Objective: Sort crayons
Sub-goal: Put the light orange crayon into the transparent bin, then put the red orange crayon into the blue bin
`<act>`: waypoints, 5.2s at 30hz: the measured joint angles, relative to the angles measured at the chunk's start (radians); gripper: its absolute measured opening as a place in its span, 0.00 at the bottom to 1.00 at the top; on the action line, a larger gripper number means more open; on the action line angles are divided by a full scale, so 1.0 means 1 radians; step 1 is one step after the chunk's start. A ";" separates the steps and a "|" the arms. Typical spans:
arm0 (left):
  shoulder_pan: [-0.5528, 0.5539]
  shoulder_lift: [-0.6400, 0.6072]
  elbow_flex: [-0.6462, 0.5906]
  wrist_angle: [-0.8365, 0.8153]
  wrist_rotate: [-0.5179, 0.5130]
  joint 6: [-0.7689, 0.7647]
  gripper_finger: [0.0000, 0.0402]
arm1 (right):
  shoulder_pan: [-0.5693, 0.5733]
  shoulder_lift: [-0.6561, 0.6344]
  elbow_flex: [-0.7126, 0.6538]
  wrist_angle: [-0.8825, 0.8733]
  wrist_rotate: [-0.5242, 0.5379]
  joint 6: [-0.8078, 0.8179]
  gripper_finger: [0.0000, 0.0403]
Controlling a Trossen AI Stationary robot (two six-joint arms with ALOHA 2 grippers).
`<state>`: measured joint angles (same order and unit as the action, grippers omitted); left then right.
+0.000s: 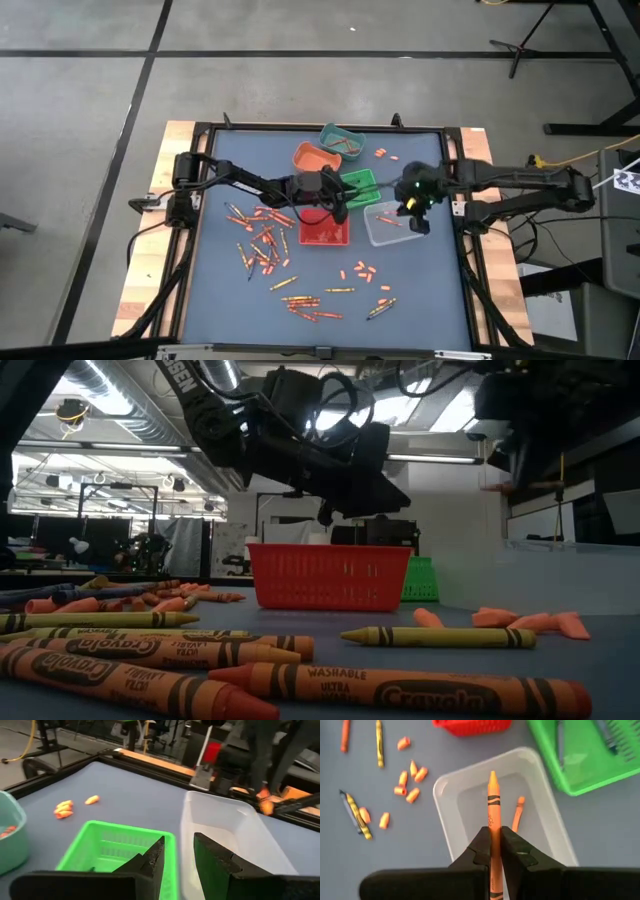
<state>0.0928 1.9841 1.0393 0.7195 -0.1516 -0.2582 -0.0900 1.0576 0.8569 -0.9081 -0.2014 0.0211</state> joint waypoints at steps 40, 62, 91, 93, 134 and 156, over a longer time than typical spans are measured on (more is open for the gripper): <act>-0.510 -0.001 0.000 -0.255 0.168 -0.055 0.23 | 0.168 0.041 -0.180 0.183 0.088 0.079 0.05; -0.744 -0.001 0.000 -0.454 -0.013 -0.185 0.23 | 0.168 0.040 -0.180 0.182 0.112 0.078 0.36; -0.754 0.000 0.001 -0.658 -0.120 -0.185 0.21 | 0.168 0.040 -0.180 0.182 0.112 0.079 0.36; -0.753 0.000 0.002 -0.659 -0.120 -0.185 0.21 | 0.168 0.040 -0.180 0.182 0.112 0.079 0.36; -0.613 -0.116 -0.001 -0.571 -0.034 -0.064 0.01 | 0.168 0.039 -0.179 0.182 0.112 0.079 0.36; -0.145 -0.167 0.000 -0.524 -0.069 0.339 0.02 | 0.168 0.040 -0.180 0.198 0.112 0.079 0.36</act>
<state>-0.0522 1.8175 1.0389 0.1957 -0.2207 0.0805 0.0784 1.0973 0.6774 -0.7104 -0.0891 0.0998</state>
